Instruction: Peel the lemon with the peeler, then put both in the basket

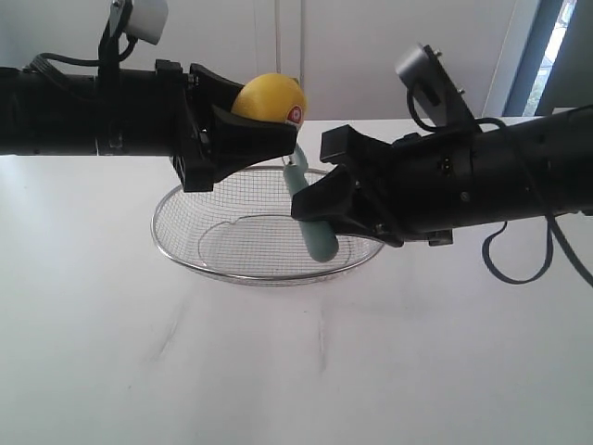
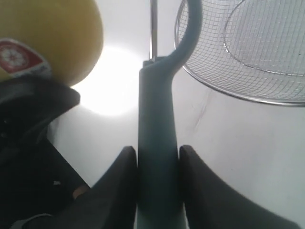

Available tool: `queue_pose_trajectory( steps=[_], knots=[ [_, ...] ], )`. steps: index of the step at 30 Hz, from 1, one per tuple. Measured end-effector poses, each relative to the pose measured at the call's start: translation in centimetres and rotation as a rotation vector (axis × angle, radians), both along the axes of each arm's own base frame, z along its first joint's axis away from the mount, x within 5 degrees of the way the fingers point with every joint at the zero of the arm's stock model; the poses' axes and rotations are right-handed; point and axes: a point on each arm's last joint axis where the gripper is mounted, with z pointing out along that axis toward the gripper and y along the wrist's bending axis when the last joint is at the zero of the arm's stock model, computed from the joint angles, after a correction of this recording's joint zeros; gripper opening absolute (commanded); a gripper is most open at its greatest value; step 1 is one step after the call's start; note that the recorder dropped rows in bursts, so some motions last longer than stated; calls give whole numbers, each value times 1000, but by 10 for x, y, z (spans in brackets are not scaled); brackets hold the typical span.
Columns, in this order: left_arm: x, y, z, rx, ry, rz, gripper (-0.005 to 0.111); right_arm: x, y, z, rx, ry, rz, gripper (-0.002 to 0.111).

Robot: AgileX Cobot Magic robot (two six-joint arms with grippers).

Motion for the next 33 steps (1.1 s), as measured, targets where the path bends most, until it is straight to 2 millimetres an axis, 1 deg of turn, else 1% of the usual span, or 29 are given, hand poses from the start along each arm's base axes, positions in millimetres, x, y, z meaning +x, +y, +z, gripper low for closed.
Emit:
queue_pose_trajectory(
  steps=[17,33],
  knots=[
    [0,0,0,0,0,0,0,-2,-1,7,25,-19,-16,0],
    [0,0,1,0,-2,2,0,-11,-8,27,52,-83,-70,0]
  ],
)
